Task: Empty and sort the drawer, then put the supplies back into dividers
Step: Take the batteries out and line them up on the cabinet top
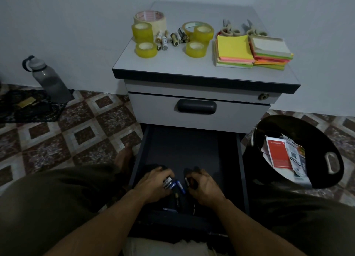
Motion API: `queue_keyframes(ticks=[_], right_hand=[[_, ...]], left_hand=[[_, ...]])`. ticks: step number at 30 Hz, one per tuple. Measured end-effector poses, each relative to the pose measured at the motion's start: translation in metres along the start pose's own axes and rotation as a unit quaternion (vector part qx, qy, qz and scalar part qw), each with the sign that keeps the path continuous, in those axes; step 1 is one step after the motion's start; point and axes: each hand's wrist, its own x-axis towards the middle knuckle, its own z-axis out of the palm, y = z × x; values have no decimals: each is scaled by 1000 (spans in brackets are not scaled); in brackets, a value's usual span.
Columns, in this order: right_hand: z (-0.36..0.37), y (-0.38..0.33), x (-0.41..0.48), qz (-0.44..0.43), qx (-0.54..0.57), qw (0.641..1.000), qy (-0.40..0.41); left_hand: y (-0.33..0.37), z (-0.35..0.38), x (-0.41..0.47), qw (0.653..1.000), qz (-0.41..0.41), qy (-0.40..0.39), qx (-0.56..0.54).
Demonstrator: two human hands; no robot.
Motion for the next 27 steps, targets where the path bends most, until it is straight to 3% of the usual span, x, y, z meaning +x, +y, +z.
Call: queue_keyframes(ticks=[10,22,27], right_hand=[[10,3,10,2,15,998,55],[6,9,5,1,72,990,118],[7,7,5,17,64,993,101]], left_hand=[[1,-1,1,998,-1,38,-51],[3,0,-1,999,11,37,20],[8,-5,-2,999,8,29,26]])
